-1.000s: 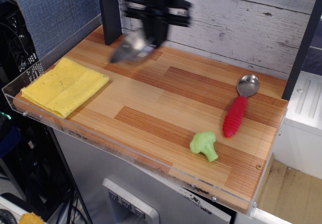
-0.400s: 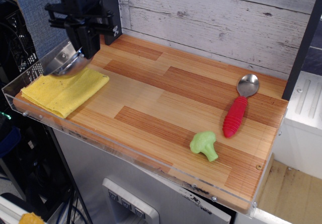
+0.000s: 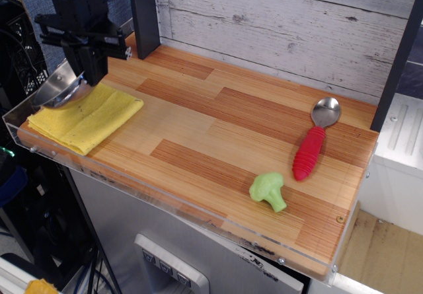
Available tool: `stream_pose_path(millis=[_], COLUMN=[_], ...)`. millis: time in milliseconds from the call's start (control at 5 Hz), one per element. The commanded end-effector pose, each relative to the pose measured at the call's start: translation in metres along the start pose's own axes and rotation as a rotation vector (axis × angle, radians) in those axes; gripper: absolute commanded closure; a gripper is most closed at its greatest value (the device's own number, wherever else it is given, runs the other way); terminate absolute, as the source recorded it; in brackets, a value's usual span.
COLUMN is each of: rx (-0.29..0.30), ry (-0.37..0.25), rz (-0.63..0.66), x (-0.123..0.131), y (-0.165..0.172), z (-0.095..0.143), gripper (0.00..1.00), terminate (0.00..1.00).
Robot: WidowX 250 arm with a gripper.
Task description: Put the colander on top of the towel
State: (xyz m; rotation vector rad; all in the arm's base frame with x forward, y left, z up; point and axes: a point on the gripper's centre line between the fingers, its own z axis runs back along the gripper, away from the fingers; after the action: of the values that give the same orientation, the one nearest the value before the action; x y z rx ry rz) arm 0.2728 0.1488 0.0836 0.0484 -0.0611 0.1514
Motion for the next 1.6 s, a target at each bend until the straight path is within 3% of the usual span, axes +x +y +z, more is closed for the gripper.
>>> stream_pose_path(millis=[0,400,800,1000,1400], rx=[0.09,0.101,0.107,0.1,0.047], ry=[-0.016,0.032,0.027,0.01,-0.113], rz=[0.009,-0.014,-0.063,-0.085,-0.049], x=[0.011,0.014,0.01,0.009,0.01], y=[0.019,0.015,-0.002,-0.01,-0.014], z=[-0.007,-0.034,-0.035,-0.028,0.027], gripper=[1.0,1.0,1.0,0.0,0.0], terminate=[0.0,0.0,0.0,0.0,0.0])
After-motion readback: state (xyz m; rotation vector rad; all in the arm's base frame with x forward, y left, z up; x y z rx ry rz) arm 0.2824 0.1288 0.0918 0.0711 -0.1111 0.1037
